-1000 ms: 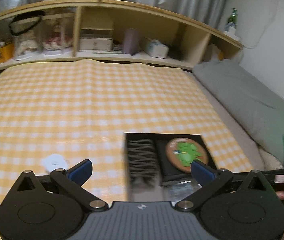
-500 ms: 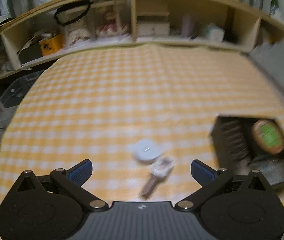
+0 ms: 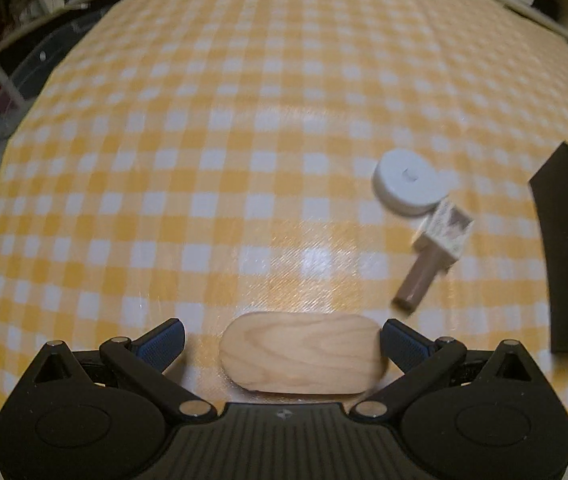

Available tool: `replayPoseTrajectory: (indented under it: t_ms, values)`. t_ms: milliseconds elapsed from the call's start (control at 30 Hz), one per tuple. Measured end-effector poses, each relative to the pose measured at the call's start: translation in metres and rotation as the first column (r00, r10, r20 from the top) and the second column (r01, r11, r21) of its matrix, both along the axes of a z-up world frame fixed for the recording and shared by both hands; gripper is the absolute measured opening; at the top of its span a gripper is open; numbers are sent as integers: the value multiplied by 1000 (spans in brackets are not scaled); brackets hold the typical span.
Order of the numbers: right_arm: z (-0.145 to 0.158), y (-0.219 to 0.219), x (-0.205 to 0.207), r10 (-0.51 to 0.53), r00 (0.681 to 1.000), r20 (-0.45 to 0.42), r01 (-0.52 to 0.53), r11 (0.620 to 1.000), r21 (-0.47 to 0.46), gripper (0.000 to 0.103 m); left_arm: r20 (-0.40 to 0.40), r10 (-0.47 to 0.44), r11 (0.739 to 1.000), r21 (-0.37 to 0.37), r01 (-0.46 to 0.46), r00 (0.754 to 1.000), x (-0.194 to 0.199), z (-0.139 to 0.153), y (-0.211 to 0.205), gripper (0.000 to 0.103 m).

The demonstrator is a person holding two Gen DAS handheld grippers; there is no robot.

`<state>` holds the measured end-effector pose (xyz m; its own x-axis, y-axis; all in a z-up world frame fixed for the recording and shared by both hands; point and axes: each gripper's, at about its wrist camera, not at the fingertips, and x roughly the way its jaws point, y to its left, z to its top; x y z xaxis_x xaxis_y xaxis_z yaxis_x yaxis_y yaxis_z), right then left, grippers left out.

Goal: Organize rigid objects
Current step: 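Grasp the wooden oval block with the left gripper and lift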

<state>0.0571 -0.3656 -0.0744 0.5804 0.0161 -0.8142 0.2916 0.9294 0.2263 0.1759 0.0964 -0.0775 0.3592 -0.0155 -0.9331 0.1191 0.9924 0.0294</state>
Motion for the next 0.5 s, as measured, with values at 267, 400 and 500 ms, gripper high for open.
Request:
replayPoseTrajectory:
  t_ms: [267,400,500]
  values:
    - [-2,3,1,8,1000,-6,-8,1000,-11,8,-26,-42,997,-63,41,999,-2,-4,5,103]
    - [-2,3,1,10,1000,-10,-10,1000,-14,8,-20,-71,996,-47,70,997,-4,-5,-1,103]
    - [-2,3,1,11,1000,-12,-11,1000,-17,8,-36,-82,996,-23,82,996,-2,-6,-3,103]
